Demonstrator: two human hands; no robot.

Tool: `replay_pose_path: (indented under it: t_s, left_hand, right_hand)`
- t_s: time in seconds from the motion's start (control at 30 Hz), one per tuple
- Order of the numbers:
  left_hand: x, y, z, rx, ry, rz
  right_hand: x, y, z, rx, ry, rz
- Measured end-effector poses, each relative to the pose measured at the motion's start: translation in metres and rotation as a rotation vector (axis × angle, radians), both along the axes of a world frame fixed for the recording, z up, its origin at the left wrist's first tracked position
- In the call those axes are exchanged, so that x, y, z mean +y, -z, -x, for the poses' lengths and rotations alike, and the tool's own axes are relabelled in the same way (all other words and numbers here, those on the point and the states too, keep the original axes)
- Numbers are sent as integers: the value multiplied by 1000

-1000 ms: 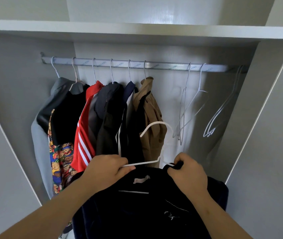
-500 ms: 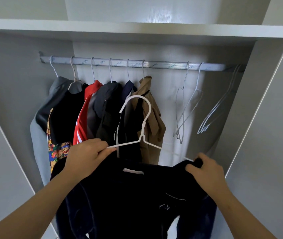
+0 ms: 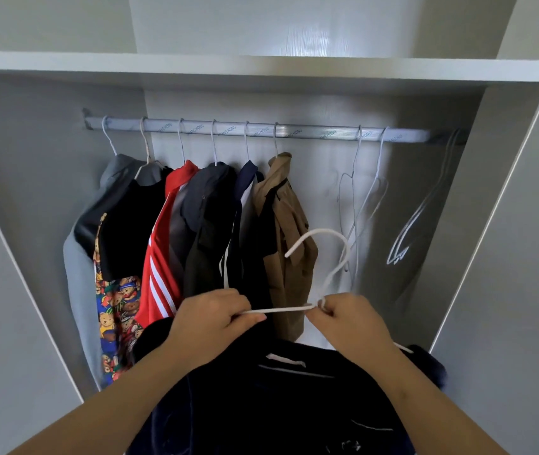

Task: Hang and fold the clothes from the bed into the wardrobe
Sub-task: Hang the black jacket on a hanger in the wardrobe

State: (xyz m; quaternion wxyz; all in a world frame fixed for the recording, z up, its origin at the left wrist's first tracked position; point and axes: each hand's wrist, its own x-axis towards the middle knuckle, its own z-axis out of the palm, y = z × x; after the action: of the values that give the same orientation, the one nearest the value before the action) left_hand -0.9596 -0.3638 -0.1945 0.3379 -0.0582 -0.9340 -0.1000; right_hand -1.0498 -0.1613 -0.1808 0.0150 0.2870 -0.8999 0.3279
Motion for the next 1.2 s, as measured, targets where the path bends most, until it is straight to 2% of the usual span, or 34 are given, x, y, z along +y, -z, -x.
replay_pose_path:
  t_s: [0.23, 0.43, 0.67, 0.93, 1.2]
  left_hand:
    - [4, 4, 28, -396, 127, -159]
    - [0, 6, 31, -371, 141, -380]
    - [4, 14, 36, -428, 87, -613]
    - [20, 25, 42, -488, 48, -696]
    - [41, 35, 53, -567, 97, -700]
  right_hand:
    - [16, 0, 18, -352, 44, 67]
    - [32, -2, 20, -610, 71, 105]
    - [38, 15, 15, -960, 136, 101]
    - [46, 53, 3, -1140, 292, 21]
    - [79, 71, -5, -1141, 493, 182]
